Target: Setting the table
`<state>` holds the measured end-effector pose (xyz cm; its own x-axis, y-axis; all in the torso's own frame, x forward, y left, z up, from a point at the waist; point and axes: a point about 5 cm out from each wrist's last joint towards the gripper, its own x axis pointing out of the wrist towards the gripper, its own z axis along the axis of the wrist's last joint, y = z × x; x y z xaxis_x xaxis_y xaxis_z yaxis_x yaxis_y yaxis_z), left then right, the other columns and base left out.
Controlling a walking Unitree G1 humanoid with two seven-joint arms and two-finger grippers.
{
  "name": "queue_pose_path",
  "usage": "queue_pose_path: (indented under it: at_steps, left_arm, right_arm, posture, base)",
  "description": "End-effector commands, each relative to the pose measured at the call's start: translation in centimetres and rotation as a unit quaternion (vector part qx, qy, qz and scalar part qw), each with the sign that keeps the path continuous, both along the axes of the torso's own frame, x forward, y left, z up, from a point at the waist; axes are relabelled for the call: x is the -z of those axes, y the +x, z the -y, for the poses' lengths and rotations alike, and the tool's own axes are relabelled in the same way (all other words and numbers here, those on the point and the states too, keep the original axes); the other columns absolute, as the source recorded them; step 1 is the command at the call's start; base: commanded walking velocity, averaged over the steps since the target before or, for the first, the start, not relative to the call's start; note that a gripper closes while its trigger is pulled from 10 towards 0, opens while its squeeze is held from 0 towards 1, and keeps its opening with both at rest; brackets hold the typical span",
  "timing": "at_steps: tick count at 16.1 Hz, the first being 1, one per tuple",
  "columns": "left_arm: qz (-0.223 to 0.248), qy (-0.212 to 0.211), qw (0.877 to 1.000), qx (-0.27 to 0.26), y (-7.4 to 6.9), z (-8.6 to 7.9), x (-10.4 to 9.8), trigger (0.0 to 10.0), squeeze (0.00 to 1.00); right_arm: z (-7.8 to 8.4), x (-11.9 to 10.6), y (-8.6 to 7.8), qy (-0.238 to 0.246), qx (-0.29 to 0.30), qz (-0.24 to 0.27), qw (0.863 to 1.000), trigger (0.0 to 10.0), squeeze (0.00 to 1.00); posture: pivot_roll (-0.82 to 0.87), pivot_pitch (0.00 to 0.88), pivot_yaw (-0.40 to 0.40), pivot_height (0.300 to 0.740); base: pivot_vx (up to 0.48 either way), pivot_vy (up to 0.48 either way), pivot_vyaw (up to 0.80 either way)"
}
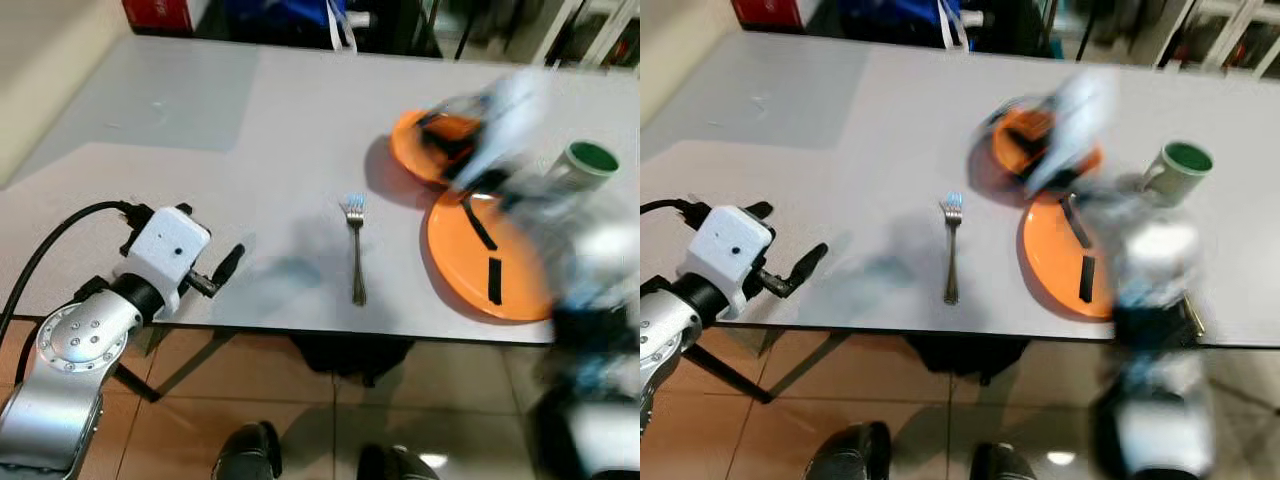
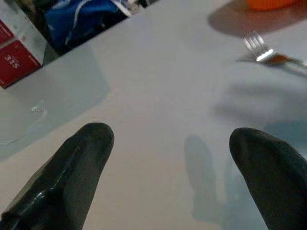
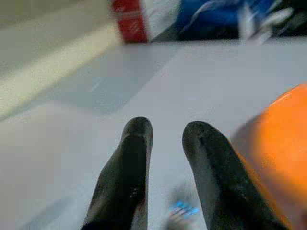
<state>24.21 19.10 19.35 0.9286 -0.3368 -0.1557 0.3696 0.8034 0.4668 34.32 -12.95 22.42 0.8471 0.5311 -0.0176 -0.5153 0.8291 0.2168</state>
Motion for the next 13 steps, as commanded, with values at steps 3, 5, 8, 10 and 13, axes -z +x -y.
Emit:
queue_pose_path:
  at_steps: [3,5,8,10,13]
  left_arm:
    - [-0.024,-0.034,0.997,0.060,0.6,2.2,1.7,10.0,0.00]
    - [-0.024,-0.042,0.996,0.079,1.0,3.5,1.8,10.0,0.00]
    - [-0.022,-0.049,0.994,0.098,1.1,5.4,2.0,10.0,0.00]
    - [-0.023,-0.043,0.994,0.097,0.9,5.8,2.4,10.0,0.00]
    - [-0.004,-0.083,0.995,0.048,1.0,6.2,2.1,10.0,0.00]
  right_arm:
    - [-1.0,2.3,-1.0,-0.036,0.034,-0.032,0.998,0.0,0.00]
    - [-1.5,4.2,-0.6,-0.059,0.044,-0.058,0.996,0.0,0.00]
    - [-2.2,6.0,0.9,-0.084,0.058,-0.087,0.991,0.0,0.00]
    - [-3.3,7.2,1.8,-0.120,0.042,-0.090,0.988,0.0,0.00]
    - [-3.8,6.0,2.3,-0.105,0.055,-0.051,0.992,9.1,0.00]
  posture:
    - [0.00,0.053,0.006,0.740]
    - [-0.01,0.066,0.009,0.740]
    - [-0.02,0.074,-0.007,0.740]
    - [0.00,0.078,-0.022,0.740]
    - [0.02,0.067,-0.050,0.740]
  base:
    - [0.000,0.000,0.00]
    - [0.000,0.000,0.00]
    - [0.000,0.000,0.00]
    - [0.000,0.000,0.00]
    - [0.000,0.000,0.00]
